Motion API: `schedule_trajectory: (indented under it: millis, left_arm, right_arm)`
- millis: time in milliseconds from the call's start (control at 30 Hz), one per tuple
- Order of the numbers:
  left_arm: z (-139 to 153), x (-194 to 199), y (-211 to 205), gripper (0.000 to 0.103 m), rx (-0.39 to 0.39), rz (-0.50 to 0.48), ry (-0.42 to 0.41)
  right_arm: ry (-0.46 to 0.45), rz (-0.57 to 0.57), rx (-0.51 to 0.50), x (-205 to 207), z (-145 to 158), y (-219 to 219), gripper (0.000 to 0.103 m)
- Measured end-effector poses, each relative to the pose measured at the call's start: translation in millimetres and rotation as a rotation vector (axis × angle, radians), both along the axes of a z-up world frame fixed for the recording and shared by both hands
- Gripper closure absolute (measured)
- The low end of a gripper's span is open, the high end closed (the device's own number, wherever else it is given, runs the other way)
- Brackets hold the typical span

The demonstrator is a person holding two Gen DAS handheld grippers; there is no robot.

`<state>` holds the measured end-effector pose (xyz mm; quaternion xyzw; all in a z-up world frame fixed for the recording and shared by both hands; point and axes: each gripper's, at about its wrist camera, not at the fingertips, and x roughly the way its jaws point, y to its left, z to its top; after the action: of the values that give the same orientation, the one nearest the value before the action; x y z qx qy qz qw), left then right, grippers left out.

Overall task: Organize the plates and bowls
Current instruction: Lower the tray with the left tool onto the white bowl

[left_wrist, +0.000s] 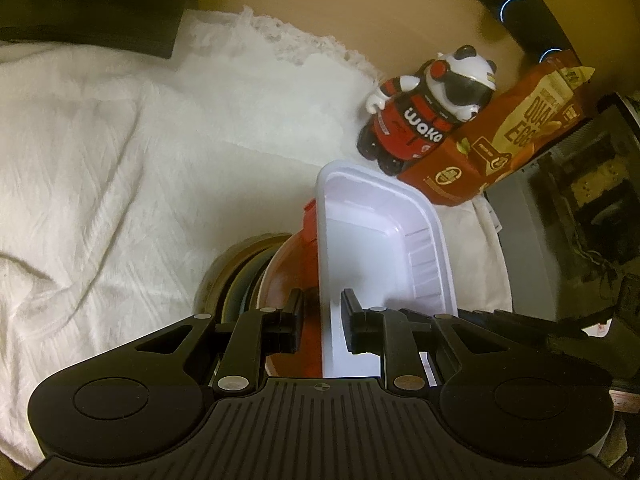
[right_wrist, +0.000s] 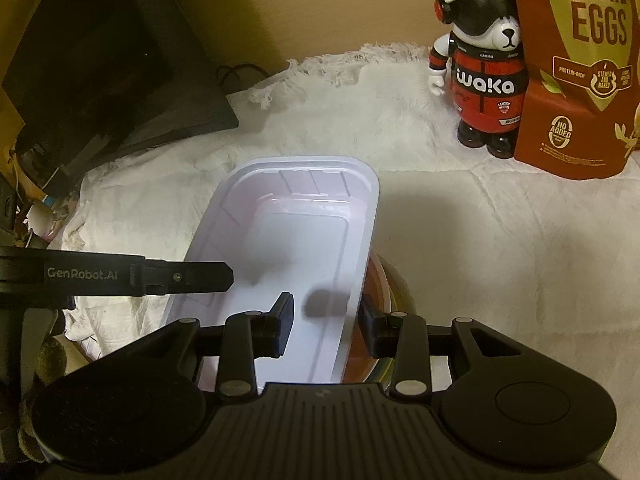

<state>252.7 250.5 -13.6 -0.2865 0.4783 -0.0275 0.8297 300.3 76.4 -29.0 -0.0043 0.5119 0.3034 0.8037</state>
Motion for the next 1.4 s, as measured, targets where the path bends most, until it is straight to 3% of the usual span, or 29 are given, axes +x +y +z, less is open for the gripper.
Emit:
schedule_trajectory:
  millis: [333,1400]
  left_arm:
    - [-5,-6,6,0.08,-0.005,0.024,0.03]
    - [-1,-8,7,0.08,-0.012,0.042,0.018]
  right_arm:
    - [-0.002,0.031,0.018,-5,7,6,0.067]
    - [0.009,0.024,0.032,-7,4,1,0.066]
